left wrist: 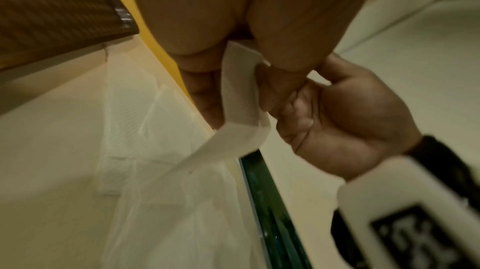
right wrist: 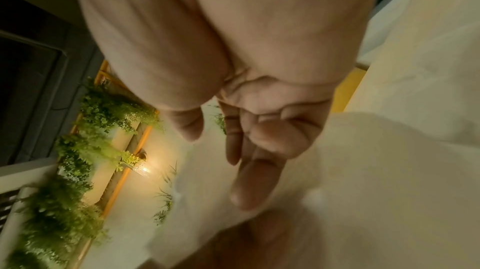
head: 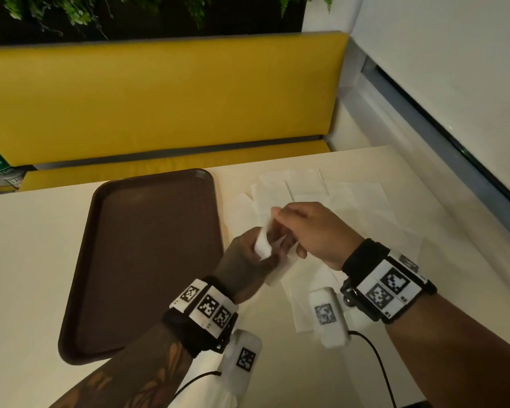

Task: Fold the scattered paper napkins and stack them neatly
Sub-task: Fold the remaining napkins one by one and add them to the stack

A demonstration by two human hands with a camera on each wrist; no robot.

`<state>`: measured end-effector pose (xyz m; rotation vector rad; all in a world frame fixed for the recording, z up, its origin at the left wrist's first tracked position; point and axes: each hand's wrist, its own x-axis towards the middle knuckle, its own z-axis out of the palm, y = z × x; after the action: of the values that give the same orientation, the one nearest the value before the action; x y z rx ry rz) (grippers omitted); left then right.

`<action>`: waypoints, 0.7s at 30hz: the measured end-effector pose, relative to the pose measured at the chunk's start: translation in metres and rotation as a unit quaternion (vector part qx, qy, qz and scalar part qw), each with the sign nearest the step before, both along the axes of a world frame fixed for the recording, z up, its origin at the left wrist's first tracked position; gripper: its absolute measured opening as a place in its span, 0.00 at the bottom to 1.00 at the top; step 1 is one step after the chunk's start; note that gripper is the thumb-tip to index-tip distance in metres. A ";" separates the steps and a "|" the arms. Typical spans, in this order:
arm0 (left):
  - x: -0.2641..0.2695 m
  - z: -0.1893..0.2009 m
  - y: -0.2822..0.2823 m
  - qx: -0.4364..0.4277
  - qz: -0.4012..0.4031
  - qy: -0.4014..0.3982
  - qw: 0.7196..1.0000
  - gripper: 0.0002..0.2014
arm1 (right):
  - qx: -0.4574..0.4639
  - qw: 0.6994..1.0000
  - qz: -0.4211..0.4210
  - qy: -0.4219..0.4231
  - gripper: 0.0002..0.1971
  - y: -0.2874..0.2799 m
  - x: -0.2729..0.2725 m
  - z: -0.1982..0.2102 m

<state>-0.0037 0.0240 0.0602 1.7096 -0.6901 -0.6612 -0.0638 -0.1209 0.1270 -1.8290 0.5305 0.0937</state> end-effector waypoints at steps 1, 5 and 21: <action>0.005 0.001 0.005 -0.016 0.007 0.046 0.999 0.11 | -0.012 1.000 -0.013 -0.019 0.20 -0.002 -0.001 0.001; 0.020 0.009 0.022 -0.038 0.029 0.154 0.987 0.20 | -0.170 0.985 -0.007 -0.029 0.15 -0.017 -0.007 -0.008; 0.033 0.020 0.033 -0.008 0.073 -0.020 0.997 0.40 | -0.032 0.992 0.083 -0.094 0.05 -0.016 -0.014 -0.009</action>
<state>0.0290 0.0574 0.0804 1.7445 -0.5906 -0.5186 -0.0781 -0.1370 0.1183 -1.9186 0.2515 0.0171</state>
